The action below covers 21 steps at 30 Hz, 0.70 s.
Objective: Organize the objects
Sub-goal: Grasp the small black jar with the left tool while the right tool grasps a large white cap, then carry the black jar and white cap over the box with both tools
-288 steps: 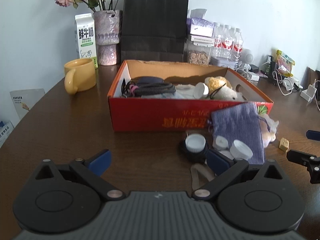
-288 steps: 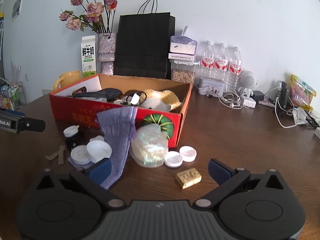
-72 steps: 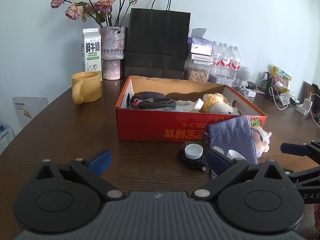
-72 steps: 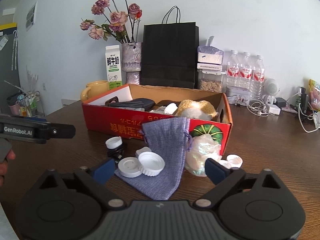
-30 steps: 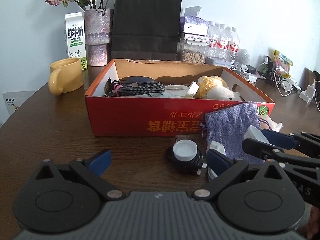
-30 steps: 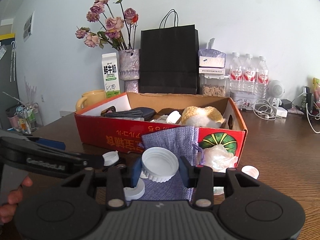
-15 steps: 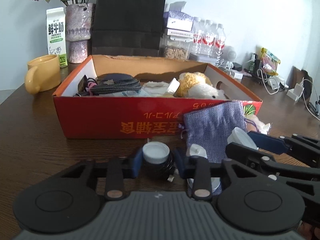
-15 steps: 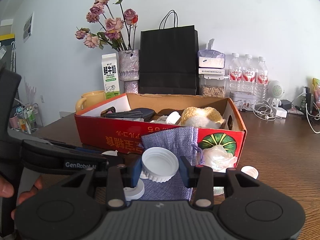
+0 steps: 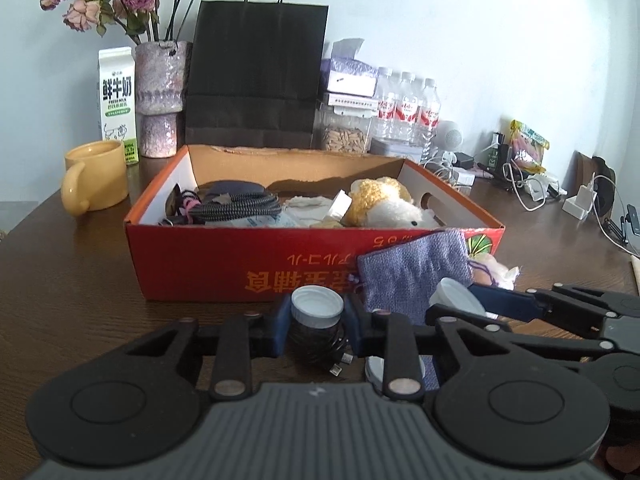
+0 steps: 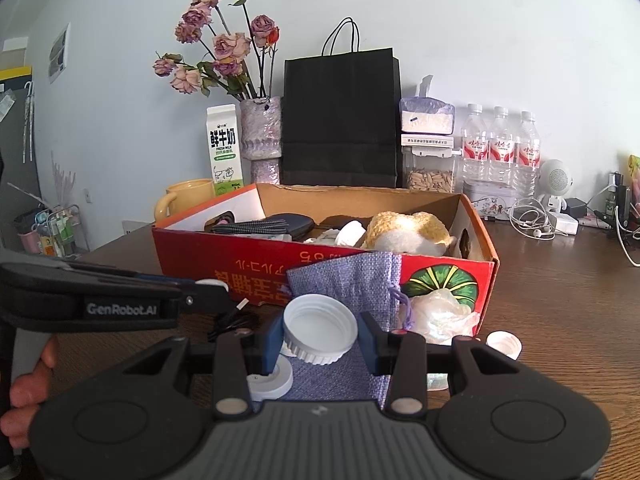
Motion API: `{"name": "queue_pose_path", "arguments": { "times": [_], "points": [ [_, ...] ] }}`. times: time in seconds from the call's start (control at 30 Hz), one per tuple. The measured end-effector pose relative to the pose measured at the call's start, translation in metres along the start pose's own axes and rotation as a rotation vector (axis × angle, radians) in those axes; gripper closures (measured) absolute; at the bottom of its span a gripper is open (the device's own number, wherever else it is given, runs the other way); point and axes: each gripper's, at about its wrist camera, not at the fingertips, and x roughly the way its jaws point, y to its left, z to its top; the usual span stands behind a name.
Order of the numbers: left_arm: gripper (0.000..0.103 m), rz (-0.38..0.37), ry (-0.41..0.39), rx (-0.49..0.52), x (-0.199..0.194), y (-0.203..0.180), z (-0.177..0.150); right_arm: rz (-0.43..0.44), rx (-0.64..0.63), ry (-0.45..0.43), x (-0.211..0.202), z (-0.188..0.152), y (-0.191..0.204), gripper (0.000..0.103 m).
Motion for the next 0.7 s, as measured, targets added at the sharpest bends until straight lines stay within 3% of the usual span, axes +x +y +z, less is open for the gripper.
{"name": "queue_pose_path", "arguments": {
  "times": [0.37, 0.7],
  "points": [
    [0.073, 0.006, -0.104, -0.011, -0.014, 0.007, 0.034, 0.027, -0.037, -0.089, 0.006, 0.044, 0.014, 0.064],
    [0.073, 0.014, -0.160, -0.034, 0.005, 0.023, 0.072, -0.023, -0.052, -0.106, 0.045, 0.079, 0.013, 0.064]
  ]
}}
